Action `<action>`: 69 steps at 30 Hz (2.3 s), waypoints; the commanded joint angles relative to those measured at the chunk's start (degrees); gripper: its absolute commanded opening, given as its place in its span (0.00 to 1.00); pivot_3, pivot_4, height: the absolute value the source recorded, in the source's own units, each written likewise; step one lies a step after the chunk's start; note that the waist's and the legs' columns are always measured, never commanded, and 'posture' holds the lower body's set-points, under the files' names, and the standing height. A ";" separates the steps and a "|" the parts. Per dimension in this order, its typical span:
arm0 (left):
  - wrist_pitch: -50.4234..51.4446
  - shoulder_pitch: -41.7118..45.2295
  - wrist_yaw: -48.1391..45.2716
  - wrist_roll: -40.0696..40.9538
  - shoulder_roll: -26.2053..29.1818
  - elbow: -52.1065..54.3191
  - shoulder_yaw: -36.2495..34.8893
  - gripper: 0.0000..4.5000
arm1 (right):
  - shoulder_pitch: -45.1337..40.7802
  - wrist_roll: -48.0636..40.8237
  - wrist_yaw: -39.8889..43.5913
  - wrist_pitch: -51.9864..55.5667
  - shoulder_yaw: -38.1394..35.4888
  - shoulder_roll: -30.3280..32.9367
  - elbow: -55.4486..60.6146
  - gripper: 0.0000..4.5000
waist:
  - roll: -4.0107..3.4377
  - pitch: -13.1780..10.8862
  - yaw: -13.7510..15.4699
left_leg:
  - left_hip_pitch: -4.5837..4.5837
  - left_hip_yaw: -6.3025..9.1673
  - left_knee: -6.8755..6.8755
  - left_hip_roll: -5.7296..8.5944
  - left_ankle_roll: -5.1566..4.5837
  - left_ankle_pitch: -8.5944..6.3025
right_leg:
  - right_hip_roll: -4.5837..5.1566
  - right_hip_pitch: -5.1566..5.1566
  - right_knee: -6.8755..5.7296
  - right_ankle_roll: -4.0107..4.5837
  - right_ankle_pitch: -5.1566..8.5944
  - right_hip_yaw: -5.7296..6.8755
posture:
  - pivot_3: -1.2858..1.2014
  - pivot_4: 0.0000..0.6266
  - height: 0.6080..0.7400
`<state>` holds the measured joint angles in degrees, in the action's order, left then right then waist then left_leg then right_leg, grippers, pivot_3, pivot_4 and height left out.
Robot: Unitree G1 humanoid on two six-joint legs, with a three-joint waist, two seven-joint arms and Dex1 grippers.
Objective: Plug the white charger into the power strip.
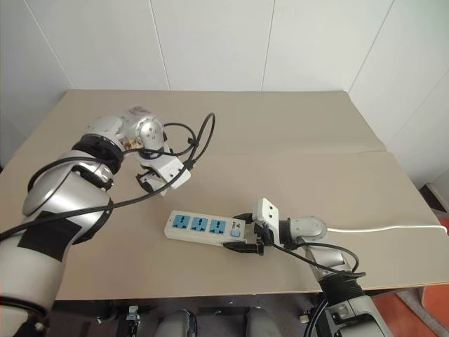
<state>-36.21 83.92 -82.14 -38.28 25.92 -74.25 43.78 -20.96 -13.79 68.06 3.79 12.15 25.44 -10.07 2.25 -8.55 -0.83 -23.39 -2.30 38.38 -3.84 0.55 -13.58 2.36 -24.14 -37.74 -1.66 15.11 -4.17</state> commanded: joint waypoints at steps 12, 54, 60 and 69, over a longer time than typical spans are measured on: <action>9.81 -2.20 8.73 -5.41 -1.61 -2.06 -0.02 0.99 | 2.74 -1.61 -2.29 3.29 -1.13 1.64 4.87 0.76 | 0.00 0.00 0.16 | -0.01 0.05 0.04 0.02 0.00 0.00 | 0.00 0.02 -0.04 0.00 0.00 0.02 | 0.52 0.24 1.00; 6.79 -0.78 -10.36 23.01 5.19 5.34 -24.89 0.23 | -1.30 -0.27 0.97 -0.25 2.33 -0.66 -0.23 0.76 | 0.01 0.00 -0.30 | 0.02 0.09 0.39 0.02 -0.01 0.00 | 0.00 0.08 -0.34 -0.01 0.00 0.02 | 0.52 0.24 1.00; 25.45 -15.58 -10.36 41.60 8.84 33.01 -33.16 0.23 | -5.61 1.68 5.29 -5.51 4.55 -2.55 -7.07 0.76 | -0.02 0.01 -1.82 | 0.09 0.10 0.39 -0.04 -0.01 0.00 | 0.00 0.09 -0.42 -0.01 0.00 0.01 | 0.52 0.24 1.00; 56.61 -38.53 6.97 57.60 9.42 77.11 -44.21 0.23 | -15.29 4.06 11.31 -14.45 4.40 -4.99 -25.14 0.76 | -0.03 0.01 -2.11 | 0.19 0.18 0.51 -0.08 0.00 0.00 | 0.00 0.09 -0.77 0.00 -0.01 0.03 | 0.52 0.24 1.00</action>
<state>16.31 45.91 -79.64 16.10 35.73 -2.89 2.62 -35.79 -11.02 78.69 -8.97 16.51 20.61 -33.29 2.22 -8.54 -2.94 -23.15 -2.11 38.90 -3.93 0.55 -13.58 2.35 -24.02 -38.56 -1.66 15.11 -4.13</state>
